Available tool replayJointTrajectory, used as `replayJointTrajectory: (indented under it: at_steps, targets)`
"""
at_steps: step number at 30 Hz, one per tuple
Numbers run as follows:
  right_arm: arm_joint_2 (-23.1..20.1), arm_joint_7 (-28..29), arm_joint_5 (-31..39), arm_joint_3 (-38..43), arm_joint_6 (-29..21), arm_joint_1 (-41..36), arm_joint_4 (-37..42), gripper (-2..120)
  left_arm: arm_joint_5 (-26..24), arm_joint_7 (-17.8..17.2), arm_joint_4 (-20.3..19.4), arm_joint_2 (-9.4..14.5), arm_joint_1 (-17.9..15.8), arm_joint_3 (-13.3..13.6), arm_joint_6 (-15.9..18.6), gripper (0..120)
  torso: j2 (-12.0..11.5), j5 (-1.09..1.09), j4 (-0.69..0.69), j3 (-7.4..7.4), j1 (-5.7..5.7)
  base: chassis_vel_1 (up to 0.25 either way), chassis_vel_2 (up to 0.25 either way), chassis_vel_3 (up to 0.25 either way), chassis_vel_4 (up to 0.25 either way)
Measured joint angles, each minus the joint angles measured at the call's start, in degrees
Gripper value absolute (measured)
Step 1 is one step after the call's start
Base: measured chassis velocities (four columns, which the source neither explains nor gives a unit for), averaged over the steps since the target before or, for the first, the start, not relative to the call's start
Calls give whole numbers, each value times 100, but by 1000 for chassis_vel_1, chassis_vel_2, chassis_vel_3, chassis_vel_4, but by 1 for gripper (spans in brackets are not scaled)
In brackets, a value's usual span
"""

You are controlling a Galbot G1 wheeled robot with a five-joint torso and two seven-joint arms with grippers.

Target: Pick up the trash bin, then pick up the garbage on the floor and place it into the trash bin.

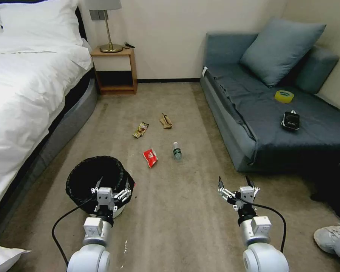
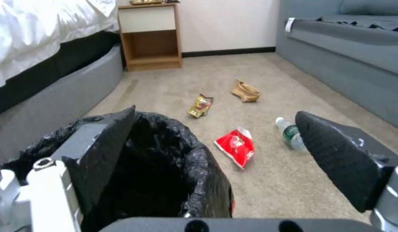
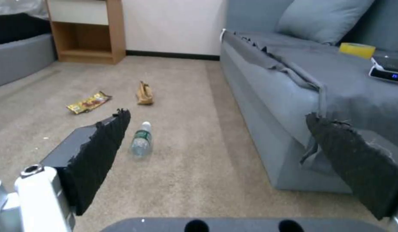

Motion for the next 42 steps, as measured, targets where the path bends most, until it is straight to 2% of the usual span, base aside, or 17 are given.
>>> replayJointTrajectory:
  at_steps: [42]
  targets:
    - [0, 5, 1, 0, -1, 0, 4, 100, 0, 0, 0, 0, 0, 0, 2, 100, 0, 0, 0, 0, 0, 0, 0, 0, 0]
